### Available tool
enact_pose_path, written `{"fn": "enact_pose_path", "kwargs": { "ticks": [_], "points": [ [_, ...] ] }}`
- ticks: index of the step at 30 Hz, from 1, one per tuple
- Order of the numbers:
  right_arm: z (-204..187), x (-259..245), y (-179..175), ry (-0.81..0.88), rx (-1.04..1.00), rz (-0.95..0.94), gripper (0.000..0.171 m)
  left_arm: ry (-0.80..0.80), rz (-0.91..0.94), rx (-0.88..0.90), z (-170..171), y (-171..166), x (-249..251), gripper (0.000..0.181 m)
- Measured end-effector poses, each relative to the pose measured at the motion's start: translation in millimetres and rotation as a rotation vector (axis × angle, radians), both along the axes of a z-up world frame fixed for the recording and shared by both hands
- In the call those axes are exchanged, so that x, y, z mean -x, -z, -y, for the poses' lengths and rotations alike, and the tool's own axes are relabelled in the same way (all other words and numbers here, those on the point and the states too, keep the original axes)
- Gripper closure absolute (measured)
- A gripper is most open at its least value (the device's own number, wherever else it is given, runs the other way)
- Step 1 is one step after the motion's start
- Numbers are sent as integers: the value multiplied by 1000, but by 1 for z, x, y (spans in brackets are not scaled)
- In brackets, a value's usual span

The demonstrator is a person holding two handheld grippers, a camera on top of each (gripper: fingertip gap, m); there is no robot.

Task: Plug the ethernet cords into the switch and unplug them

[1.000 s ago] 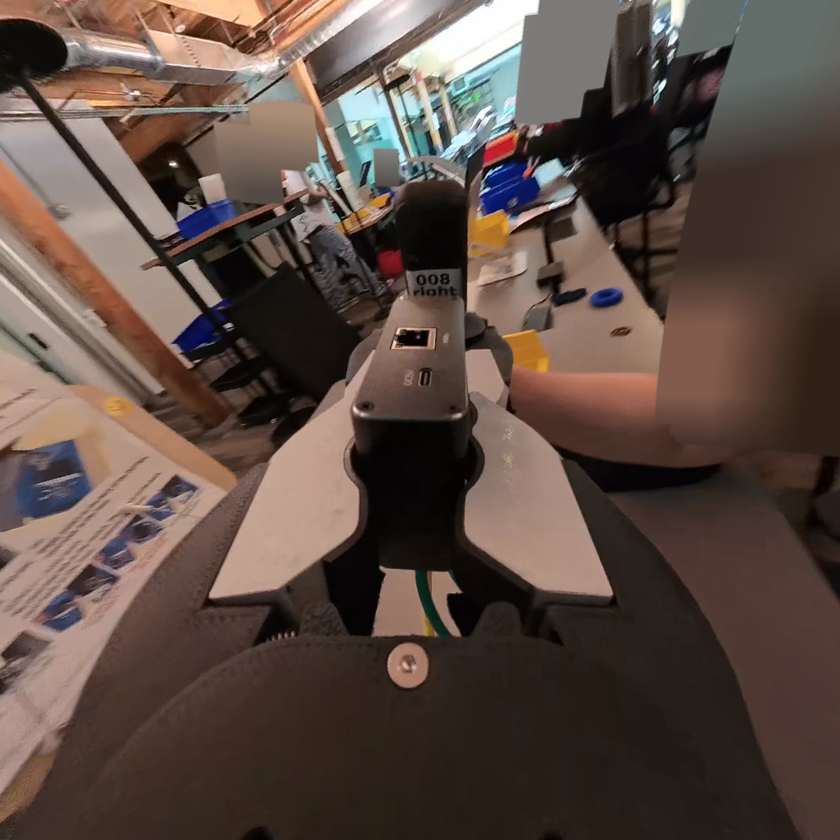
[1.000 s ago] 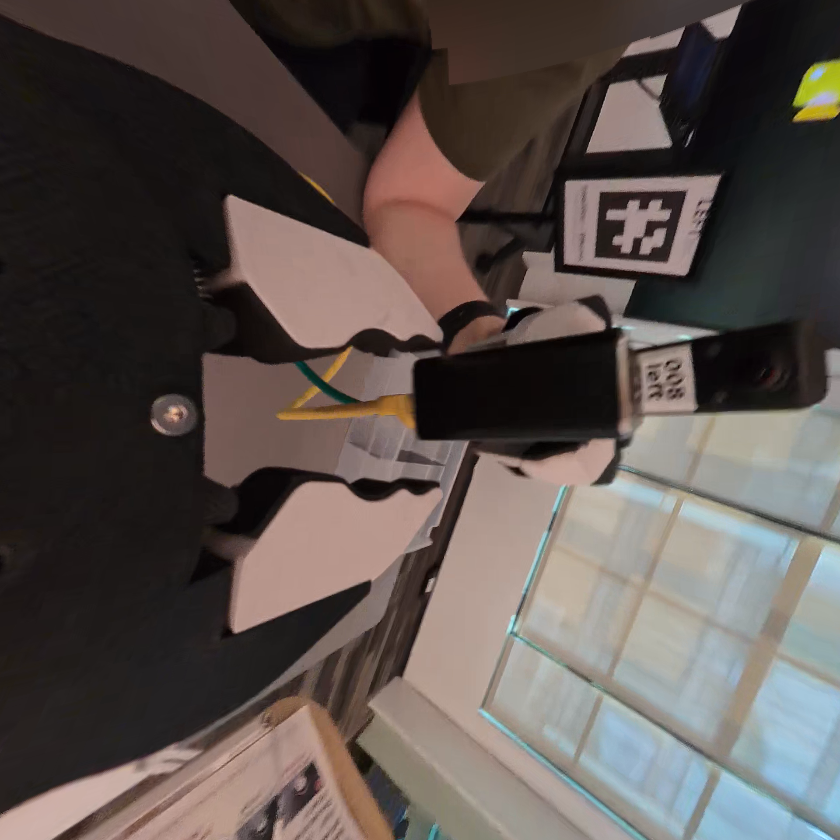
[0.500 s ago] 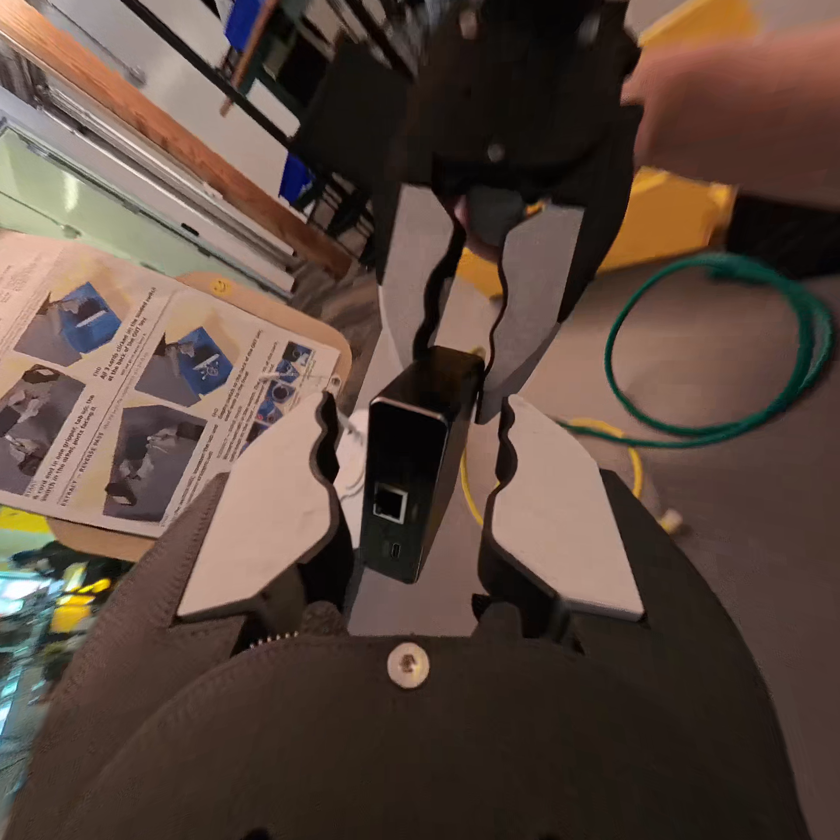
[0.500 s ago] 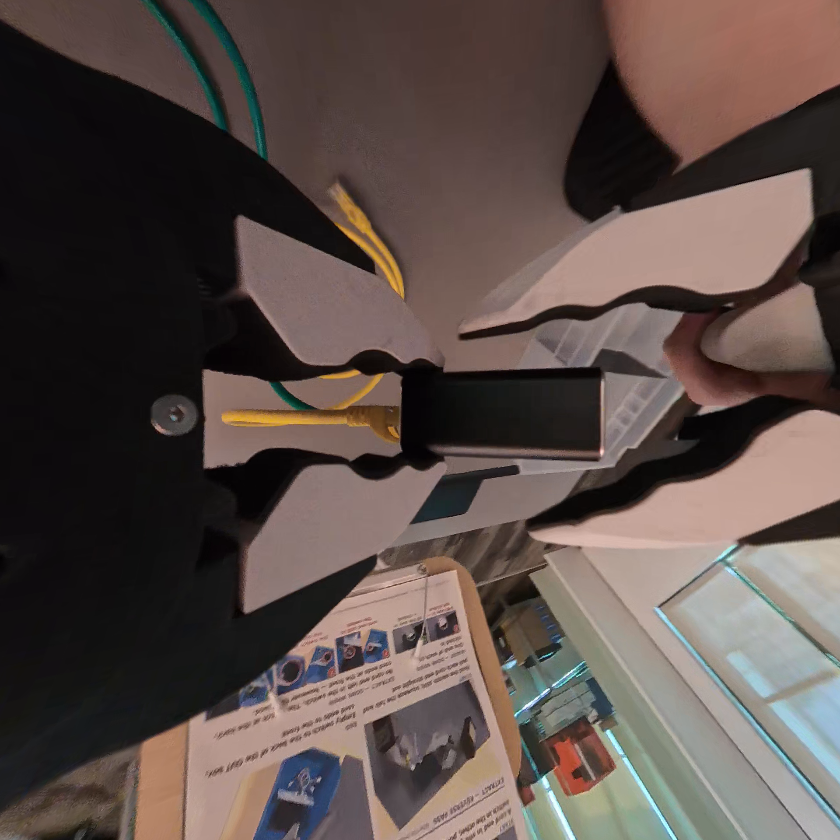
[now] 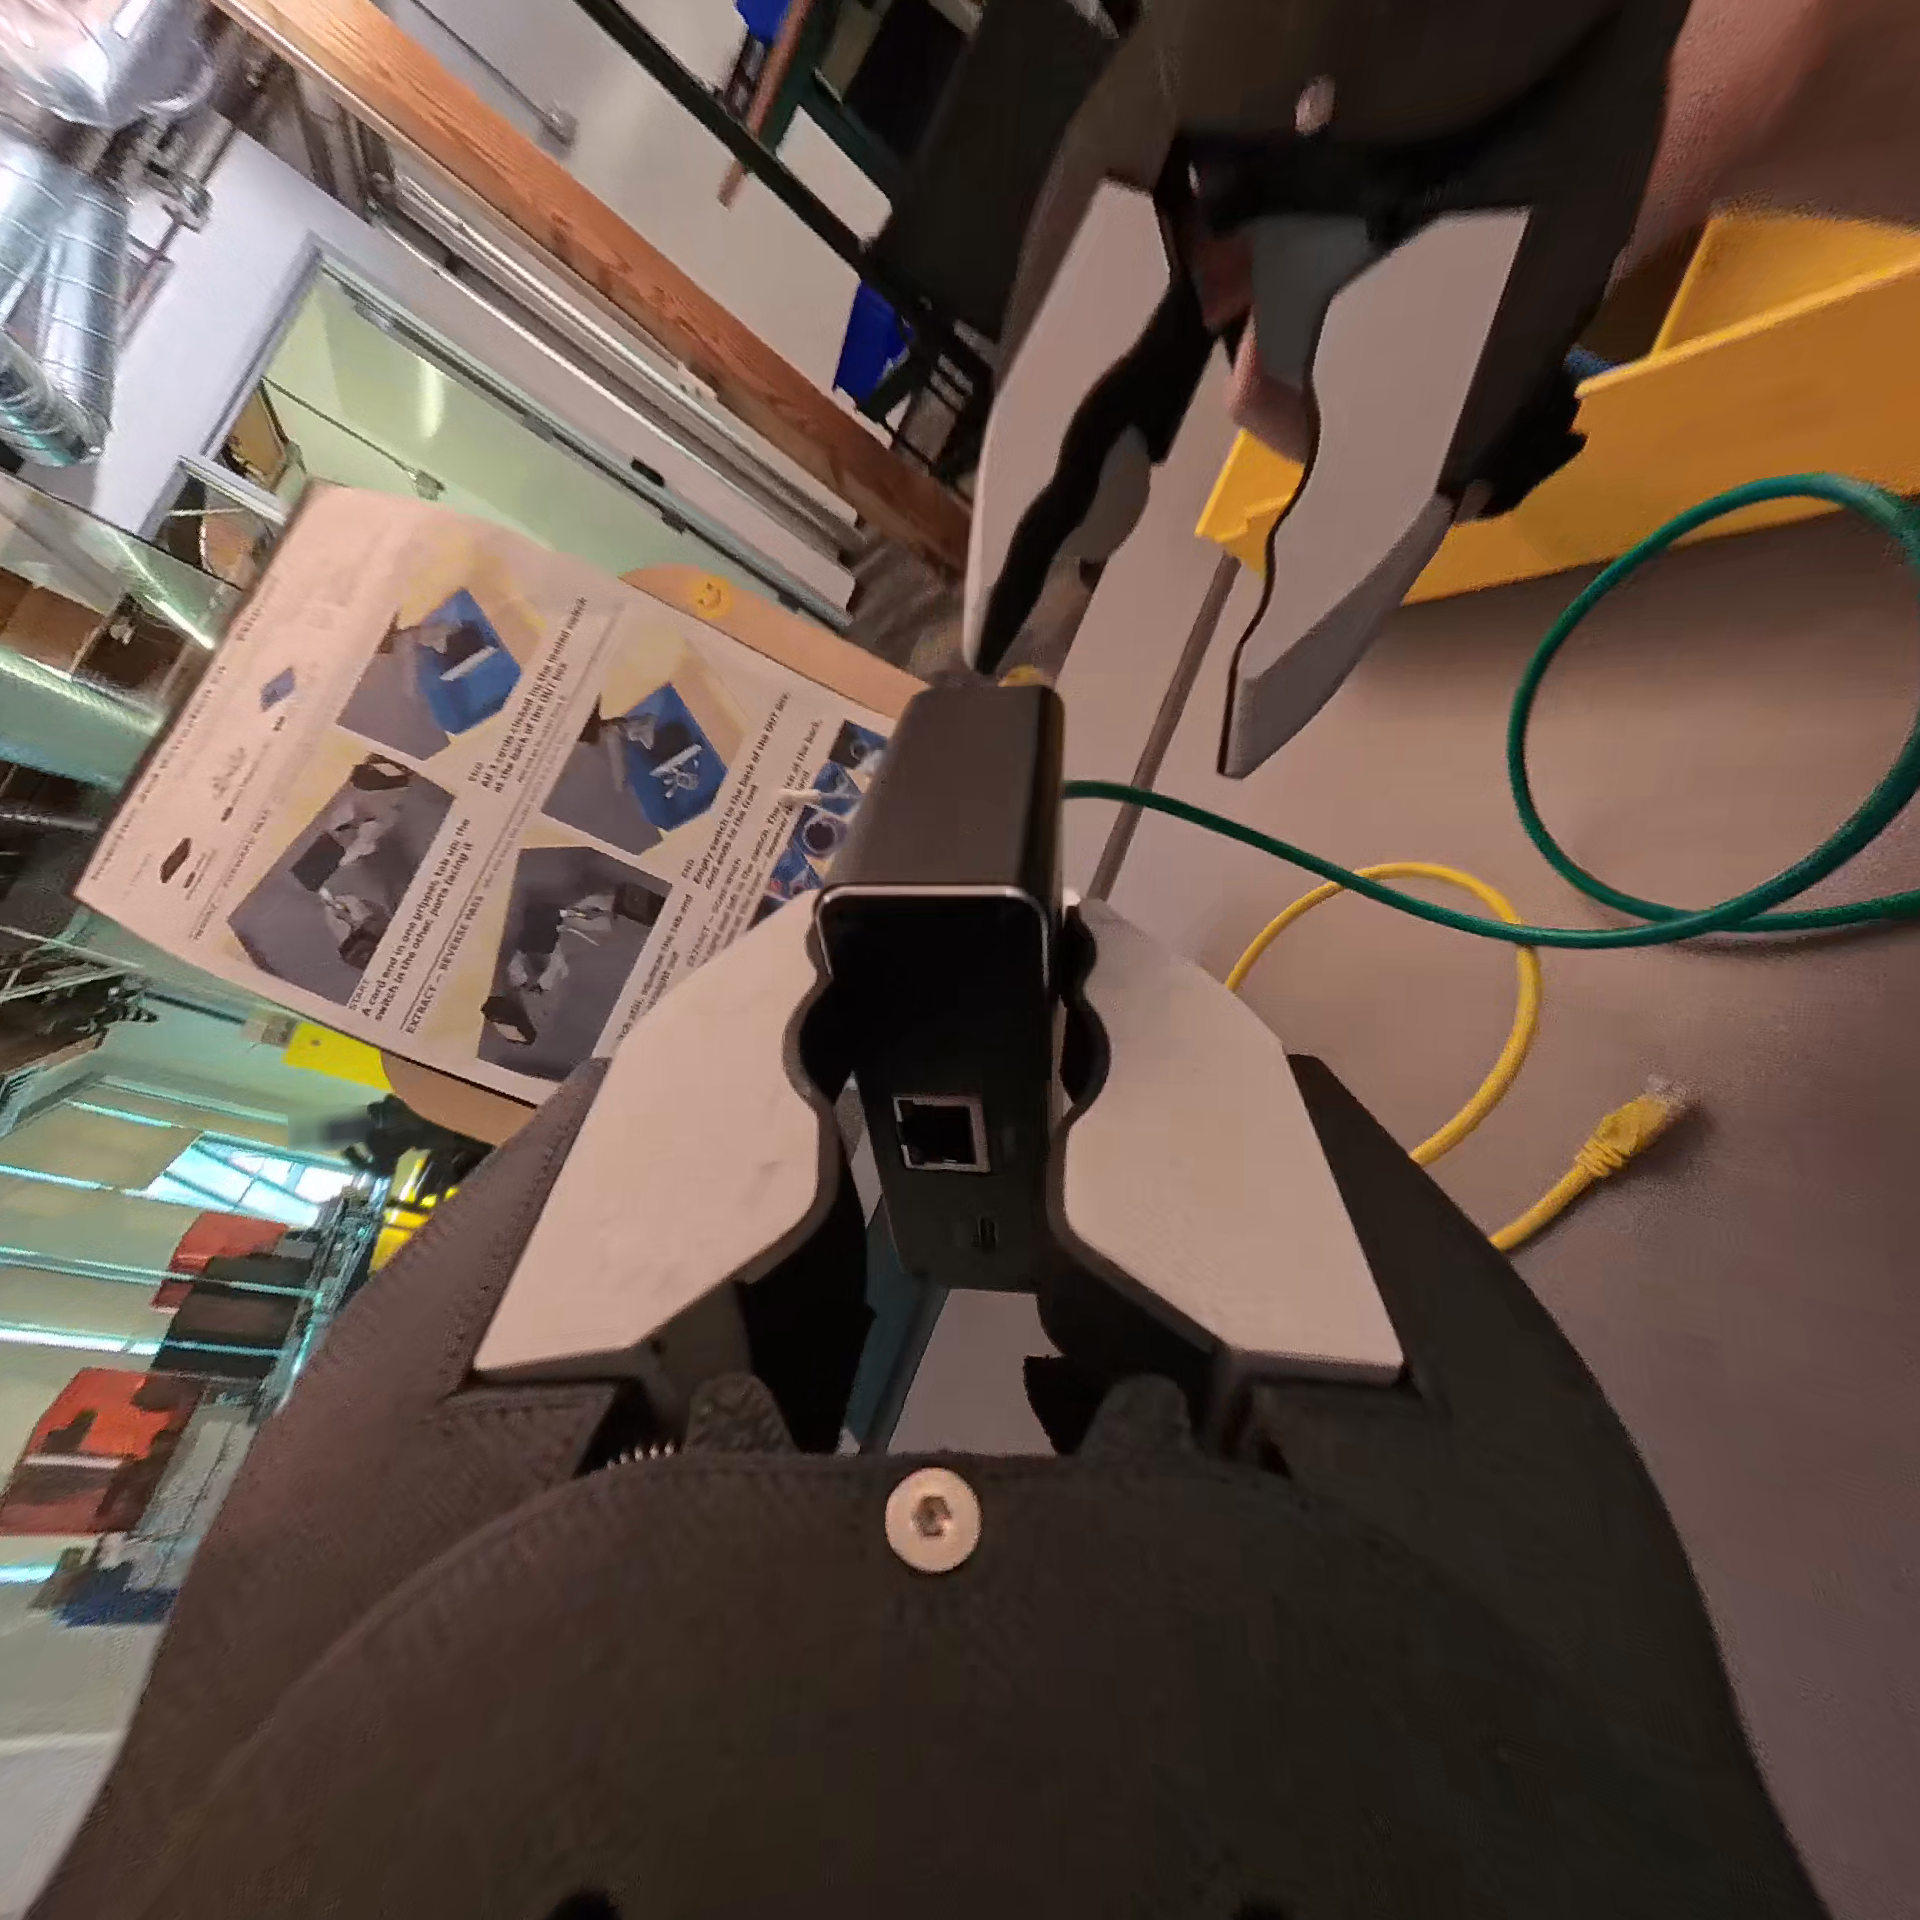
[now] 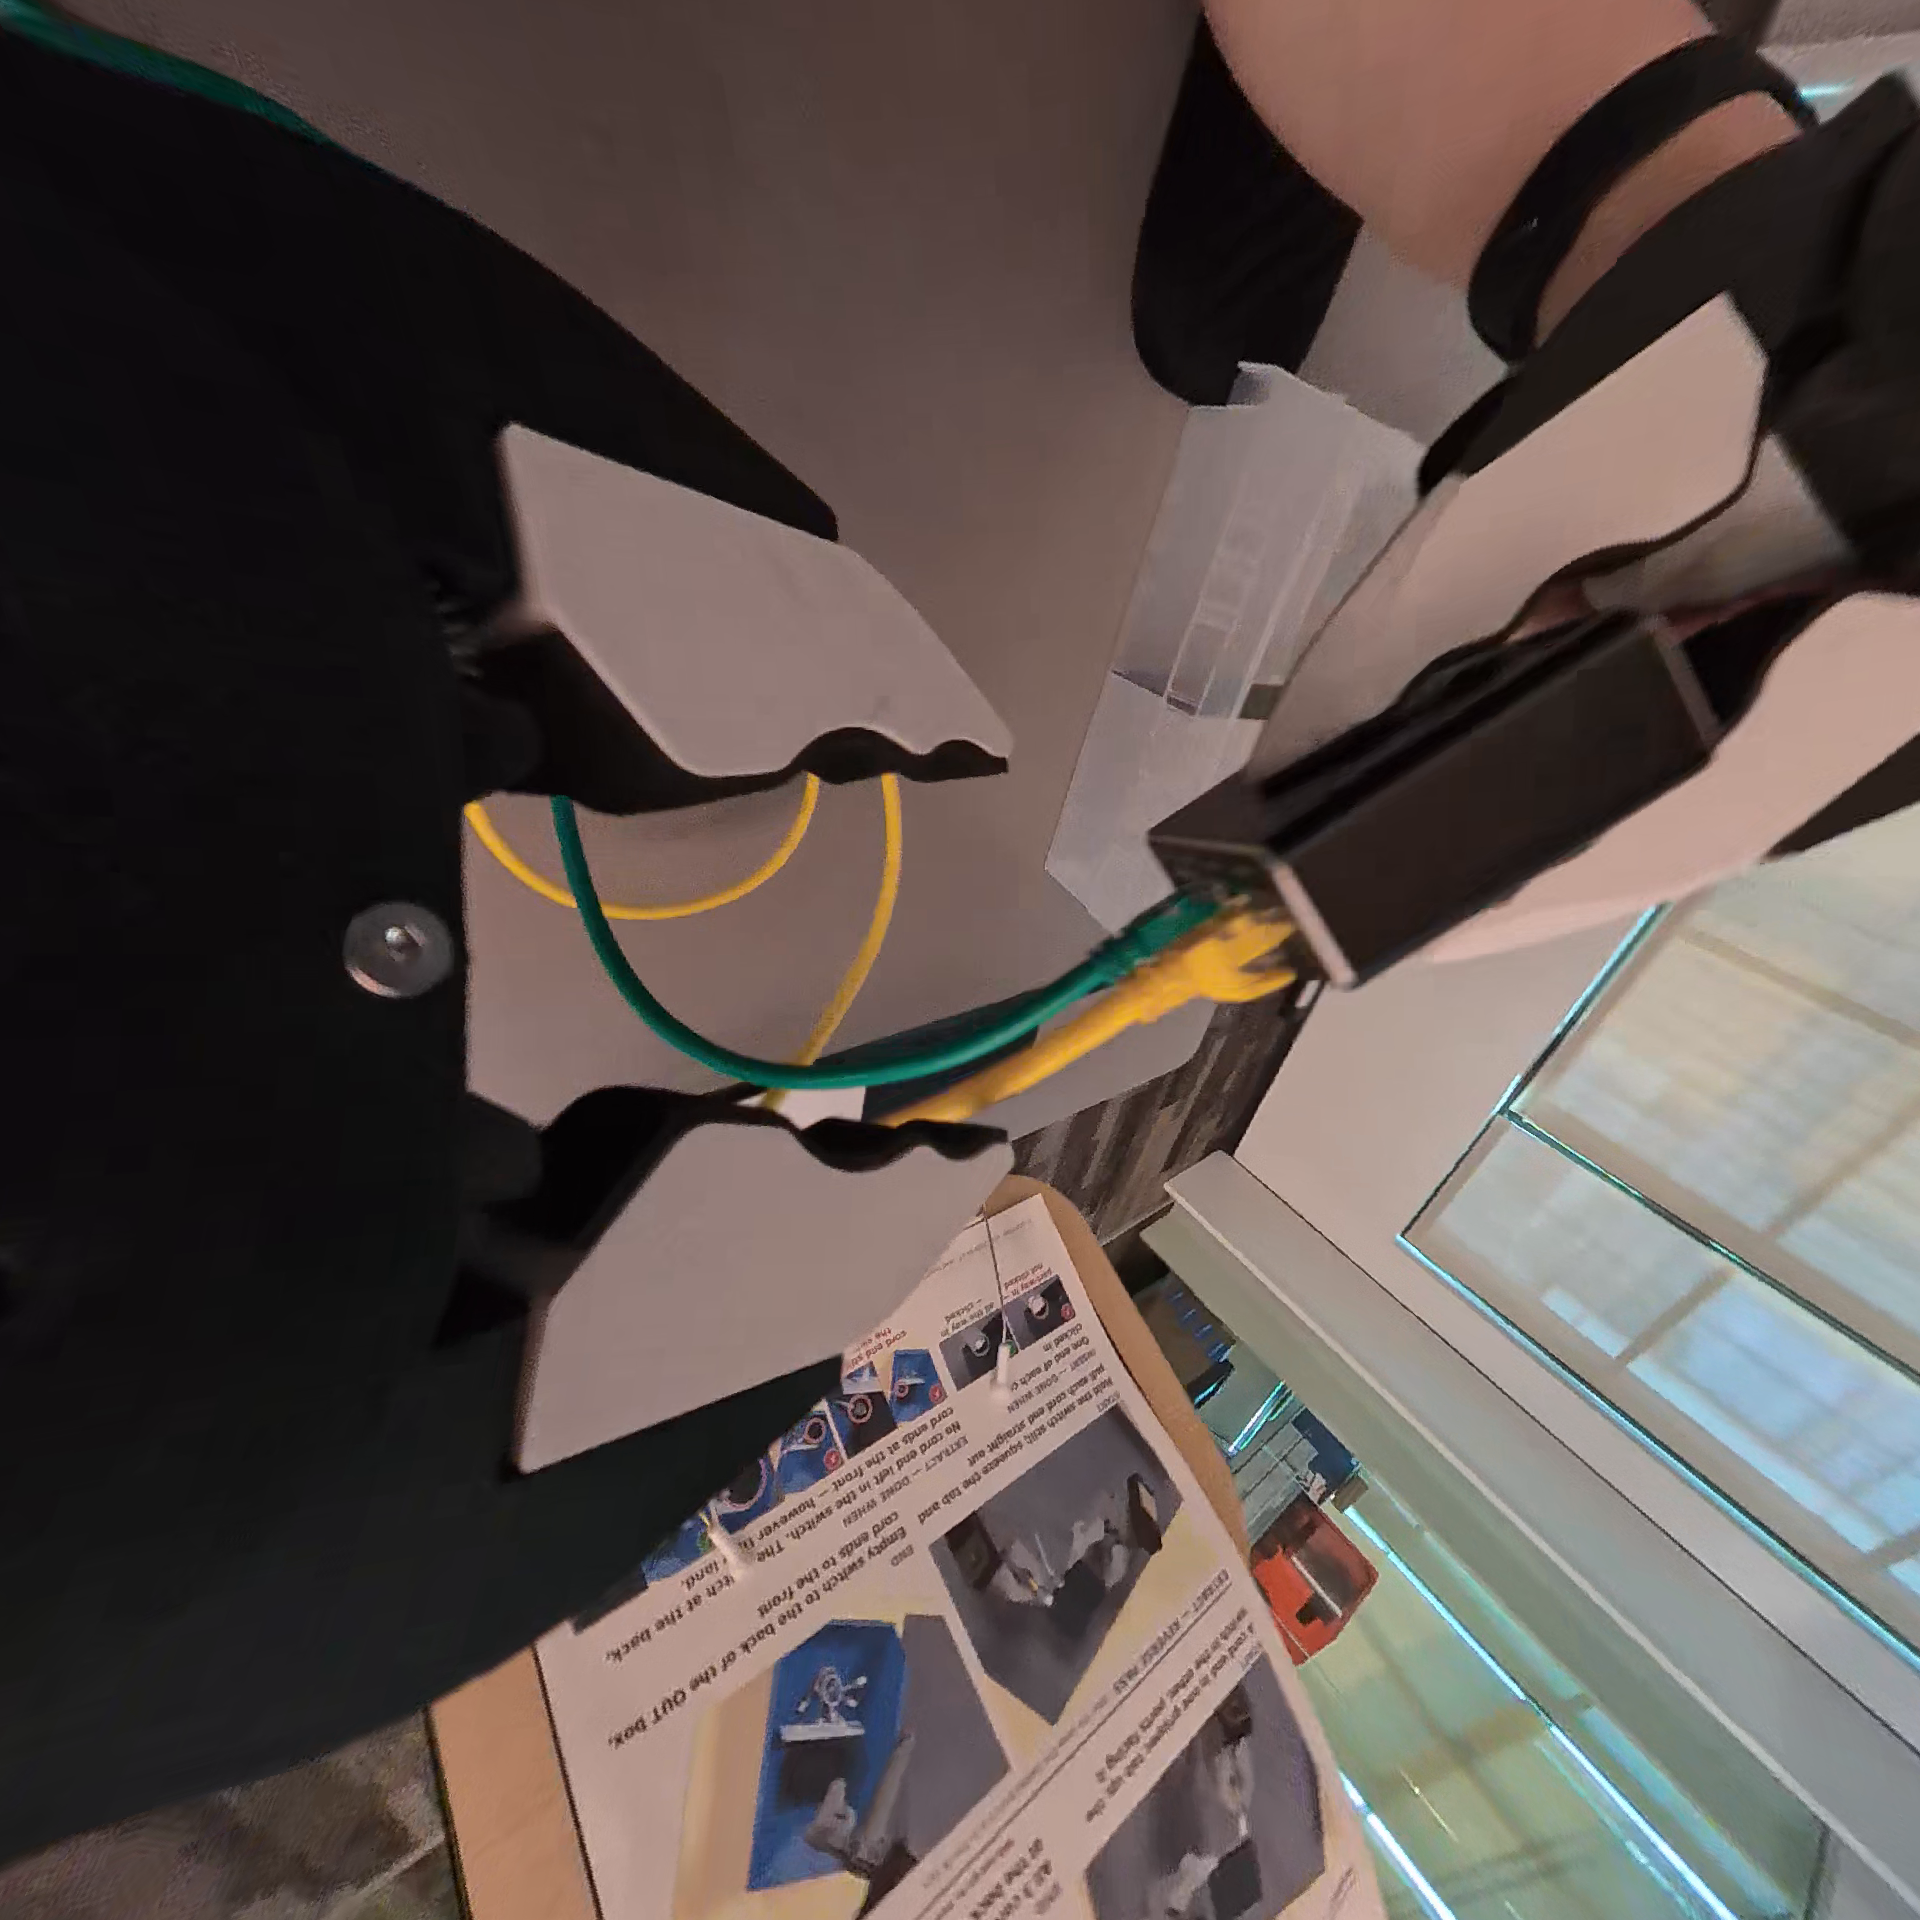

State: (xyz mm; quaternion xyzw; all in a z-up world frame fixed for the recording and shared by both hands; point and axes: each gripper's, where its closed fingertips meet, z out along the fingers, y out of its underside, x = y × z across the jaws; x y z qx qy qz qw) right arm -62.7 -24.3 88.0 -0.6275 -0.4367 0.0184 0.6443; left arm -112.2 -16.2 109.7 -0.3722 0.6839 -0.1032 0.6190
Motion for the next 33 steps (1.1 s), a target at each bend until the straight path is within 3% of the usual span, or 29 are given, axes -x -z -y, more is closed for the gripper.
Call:
{"fn": "enact_pose_path", "kwargs": {
  "ticks": [4, 7, 8, 9, 10, 17, 23, 28, 33],
  "points": [
    [-15, -3, 11, 21, -2, -15, 95, 87, 31, 58, 11, -7, 6, 146],
    [-29, -12, 17, 126, -48, 45, 86, 184, 45, 96, 27, -11, 7, 146],
    [-28, -11, 20, 120, -44, 80, 110, 216, 51, 106, 33, -13, 8, 145],
    [-25, -11, 21, 112, -51, 106, 148, 248, 57, 120, 38, -14, 10, 146],
    [-21, -7, 22, 76, -52, 121, 162, 278, 60, 139, 42, -15, 11, 146],
    [-18, -30, 7, 278, 10, 190, 166, 194, 42, 121, 20, -3, 9, 145],
    [-10, -59, -2, 493, 58, 248, 166, 16, -36, 24, -1, 15, -5, 136],
    [-8, -64, -2, 566, 98, 247, 166, -24, -59, -52, 5, 18, -15, 130],
    [-7, -62, -4, 602, 106, 245, 166, -139, -85, -181, -7, 24, -23, 136]
  ]
}}
